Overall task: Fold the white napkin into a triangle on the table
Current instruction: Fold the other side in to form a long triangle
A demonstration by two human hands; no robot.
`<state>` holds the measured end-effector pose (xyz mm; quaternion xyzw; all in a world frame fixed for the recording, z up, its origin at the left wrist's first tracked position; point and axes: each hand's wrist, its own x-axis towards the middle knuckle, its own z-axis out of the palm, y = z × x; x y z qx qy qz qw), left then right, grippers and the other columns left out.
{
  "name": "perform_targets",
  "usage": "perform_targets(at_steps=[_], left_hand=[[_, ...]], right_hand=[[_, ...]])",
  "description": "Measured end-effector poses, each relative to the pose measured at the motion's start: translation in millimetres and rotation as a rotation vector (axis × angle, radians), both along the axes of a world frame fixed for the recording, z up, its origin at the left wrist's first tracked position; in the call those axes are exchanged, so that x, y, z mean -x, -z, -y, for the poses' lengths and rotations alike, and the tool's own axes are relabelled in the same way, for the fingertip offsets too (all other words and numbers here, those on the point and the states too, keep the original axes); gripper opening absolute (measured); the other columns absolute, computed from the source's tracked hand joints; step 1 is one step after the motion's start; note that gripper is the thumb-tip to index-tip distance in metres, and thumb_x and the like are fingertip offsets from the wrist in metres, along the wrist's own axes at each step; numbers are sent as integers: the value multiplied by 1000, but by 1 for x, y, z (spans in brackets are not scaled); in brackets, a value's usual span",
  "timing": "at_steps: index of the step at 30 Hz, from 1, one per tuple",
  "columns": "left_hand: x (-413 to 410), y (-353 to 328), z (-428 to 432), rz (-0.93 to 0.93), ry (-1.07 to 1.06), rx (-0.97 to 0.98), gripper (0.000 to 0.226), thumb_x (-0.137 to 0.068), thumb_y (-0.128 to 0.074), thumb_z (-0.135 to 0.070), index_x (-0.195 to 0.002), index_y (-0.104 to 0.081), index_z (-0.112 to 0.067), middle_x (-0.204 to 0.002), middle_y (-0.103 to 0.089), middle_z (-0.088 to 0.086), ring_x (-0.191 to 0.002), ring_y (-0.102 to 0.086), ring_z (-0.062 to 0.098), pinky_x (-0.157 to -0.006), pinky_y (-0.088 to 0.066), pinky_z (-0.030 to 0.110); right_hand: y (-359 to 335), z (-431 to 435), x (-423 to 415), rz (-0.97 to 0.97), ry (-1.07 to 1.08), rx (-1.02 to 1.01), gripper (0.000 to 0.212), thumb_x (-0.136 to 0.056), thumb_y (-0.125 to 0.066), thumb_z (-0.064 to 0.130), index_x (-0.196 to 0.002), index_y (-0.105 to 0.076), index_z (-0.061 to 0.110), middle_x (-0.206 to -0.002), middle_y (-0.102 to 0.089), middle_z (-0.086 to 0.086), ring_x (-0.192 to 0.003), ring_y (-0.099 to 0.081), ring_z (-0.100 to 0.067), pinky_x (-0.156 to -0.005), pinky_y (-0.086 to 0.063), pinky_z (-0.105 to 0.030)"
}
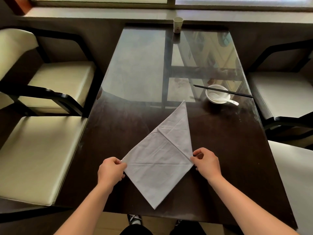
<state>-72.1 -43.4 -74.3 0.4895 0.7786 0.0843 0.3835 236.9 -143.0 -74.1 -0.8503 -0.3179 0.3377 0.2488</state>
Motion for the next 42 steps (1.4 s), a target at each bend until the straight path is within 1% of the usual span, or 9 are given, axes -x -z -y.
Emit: perform_targets(at_steps=[6, 10, 15, 19, 21, 25, 35, 38, 42], left_hand=[[2, 6, 10, 246, -171, 54, 11, -93, -66, -24, -89, -70, -15, -84, -72, 12, -72, -71, 26, -63, -64, 43], [-4, 6, 8, 342, -231, 65, 21, -96, -61, -21, -90, -70, -3, -93, -73, 12, -82, -72, 27, -69, -64, 46], [-12, -6, 11, 668, -439, 120, 17, -97, -48, -14, -103, -63, -7, -83, -79, 8, -74, -77, 27, -51, -61, 39], [-22, -15, 13, 848, -607, 167, 14, -100, -45, -11, -102, -59, -11, -89, -77, 14, -74, -76, 31, -48, -59, 39], [-24, -17, 15, 888, -669, 188, 12, -102, -45, -11, -106, -57, -9, -97, -73, 15, -73, -75, 32, -46, -59, 39], [-22, -16, 19, 930, -674, 216, 18, -101, -46, -9, -117, -53, -6, -102, -72, 18, -66, -77, 30, -46, -59, 38], [13, -5, 20, 464, -31, -61, 61, -85, -51, 15, -121, -60, -34, -114, -66, 3, -92, -72, 22, -71, -64, 39], [20, -3, 17, 106, 324, -264, 41, -86, -69, 0, -115, -70, -28, -114, -63, -3, -90, -64, 10, -79, -59, 36], [22, -3, 8, 15, 430, -385, 11, -82, -81, -22, -90, -78, -28, -107, -61, -9, -94, -59, 10, -79, -52, 33]], right_hand=[[-6, 41, 31, 422, -479, -177, 21, -85, -74, 26, -104, -70, 18, -99, -62, 4, -93, -58, -16, -75, -54, -34], [-3, 64, 62, 418, -768, -290, 39, -83, -69, 47, -113, -70, 23, -112, -65, 7, -107, -59, -18, -82, -51, -32], [7, 77, 80, 376, -901, -300, 83, -73, -61, 79, -139, -52, 29, -140, -55, 8, -135, -42, -17, -111, -30, -35], [17, 79, 91, 428, -921, -271, 100, -67, -61, 80, -149, -35, 29, -150, -45, 2, -142, -35, -21, -119, -20, -47], [20, 77, 98, 447, -869, -323, 90, -69, -69, 66, -145, -43, 25, -144, -52, -1, -137, -43, -21, -118, -30, -50], [25, 73, 100, 486, -678, -634, 20, -85, -70, 20, -104, -71, 17, -109, -69, -1, -106, -63, -22, -99, -48, -43], [5, 59, 81, 379, -540, -633, 12, -90, -64, 20, -95, -74, 16, -89, -73, 5, -87, -67, -15, -80, -52, -30], [-7, 41, 78, 368, -538, -634, 5, -88, -70, 18, -92, -73, 16, -86, -72, 4, -82, -67, -15, -74, -53, -31], [-21, 8, 75, 338, -590, -605, 5, -89, -74, 16, -93, -73, 13, -85, -73, 0, -79, -68, -17, -69, -58, -36]])
